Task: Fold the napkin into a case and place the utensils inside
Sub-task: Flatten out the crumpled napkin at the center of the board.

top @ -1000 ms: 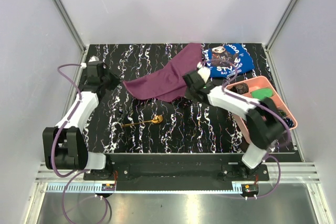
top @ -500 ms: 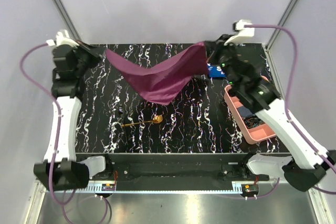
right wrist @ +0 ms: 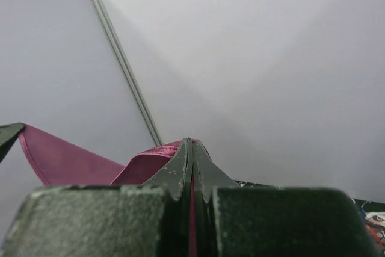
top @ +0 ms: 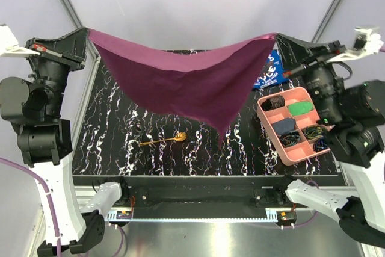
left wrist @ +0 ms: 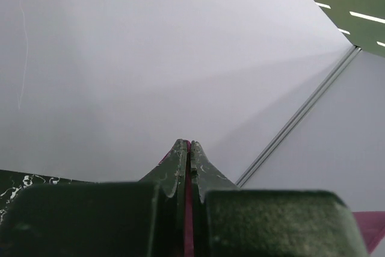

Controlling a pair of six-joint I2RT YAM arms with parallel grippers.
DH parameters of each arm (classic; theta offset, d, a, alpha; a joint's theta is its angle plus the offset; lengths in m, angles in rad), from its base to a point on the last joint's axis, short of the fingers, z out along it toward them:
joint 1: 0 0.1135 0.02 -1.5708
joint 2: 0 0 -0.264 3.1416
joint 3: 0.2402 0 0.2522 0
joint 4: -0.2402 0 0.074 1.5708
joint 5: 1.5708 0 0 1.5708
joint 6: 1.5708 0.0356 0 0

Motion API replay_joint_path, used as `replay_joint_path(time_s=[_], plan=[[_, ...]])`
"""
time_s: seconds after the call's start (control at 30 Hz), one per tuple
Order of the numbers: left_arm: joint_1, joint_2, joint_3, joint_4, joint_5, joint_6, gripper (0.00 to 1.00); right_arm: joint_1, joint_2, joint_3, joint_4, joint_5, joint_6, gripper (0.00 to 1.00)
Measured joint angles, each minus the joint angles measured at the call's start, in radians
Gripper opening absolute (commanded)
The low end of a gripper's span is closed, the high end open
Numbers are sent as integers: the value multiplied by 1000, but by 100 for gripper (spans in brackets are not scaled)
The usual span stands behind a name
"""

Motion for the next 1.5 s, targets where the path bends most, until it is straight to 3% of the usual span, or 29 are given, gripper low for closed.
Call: replay_joint_path(time_s=[0.2,0.4,0.57,0.77,0.93,1.1,1.37,1.5], plan=[[0,5,-2,-66,-21,0,0,0,-71,-72,4,15,3,0],[0,18,-86,-75,-86,-15,0,0,-30,-121,0,111,-3,0],[-2,109,-228,58,-136,-27,0,-104,150,-127,21,122,-1,0],[-20,506,-213,254,-146,-46,0,-340,550,-99,139,-34,45,0],[-26,1008,77,322,-103,-65,0,-455,993,132,179,-168,84,0],[-37,1378,349,334,-61,-80,0,-531,1338,397,156,-267,117,0],[-60,1503,391,391,-56,-101,0,-558,1658,827,43,-346,153,0],[-59,1503,400,455,-71,-101,2,-556,1703,909,30,-369,182,0]])
